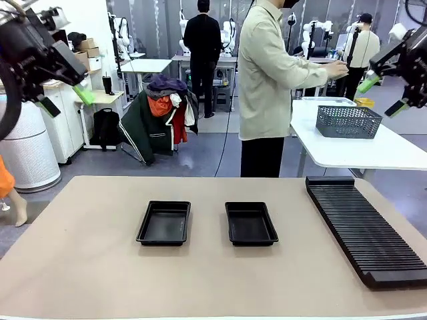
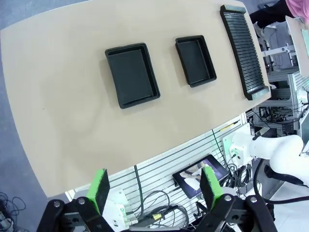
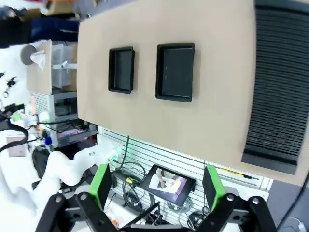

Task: Inspect and transfer BCBs to ESD trays.
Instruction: Pick up the Blank PCB from the PCB Rack and place it in the left ESD tray.

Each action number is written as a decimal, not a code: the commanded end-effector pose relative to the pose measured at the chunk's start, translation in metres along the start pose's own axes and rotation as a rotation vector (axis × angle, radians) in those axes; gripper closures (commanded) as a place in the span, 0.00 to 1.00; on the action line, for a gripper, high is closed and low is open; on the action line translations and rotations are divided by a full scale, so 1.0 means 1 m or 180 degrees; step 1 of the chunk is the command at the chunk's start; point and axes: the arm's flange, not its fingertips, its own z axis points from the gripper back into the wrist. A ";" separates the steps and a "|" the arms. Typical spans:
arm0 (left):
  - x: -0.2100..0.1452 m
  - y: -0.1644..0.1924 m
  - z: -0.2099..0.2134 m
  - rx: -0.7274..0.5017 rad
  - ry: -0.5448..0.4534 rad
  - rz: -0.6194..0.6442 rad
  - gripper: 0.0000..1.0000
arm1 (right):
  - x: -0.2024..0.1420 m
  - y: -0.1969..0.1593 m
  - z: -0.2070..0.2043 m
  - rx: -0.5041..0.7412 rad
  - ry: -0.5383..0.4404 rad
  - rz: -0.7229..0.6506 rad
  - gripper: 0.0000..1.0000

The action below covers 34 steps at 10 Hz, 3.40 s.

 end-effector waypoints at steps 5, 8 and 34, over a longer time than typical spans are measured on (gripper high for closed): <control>-0.016 -0.016 0.038 -0.0014 -0.0032 0.0023 0.00 | -0.020 -0.002 0.056 -0.0073 -0.0326 0.0058 0.00; -0.023 -0.024 0.048 0.0109 -0.0016 0.0048 0.00 | -0.028 0.005 0.073 -0.0233 -0.0444 0.0170 0.00; -0.021 -0.056 0.082 0.0675 -0.0302 0.0345 0.00 | -0.030 0.016 0.095 -0.0709 -0.0605 0.0204 0.00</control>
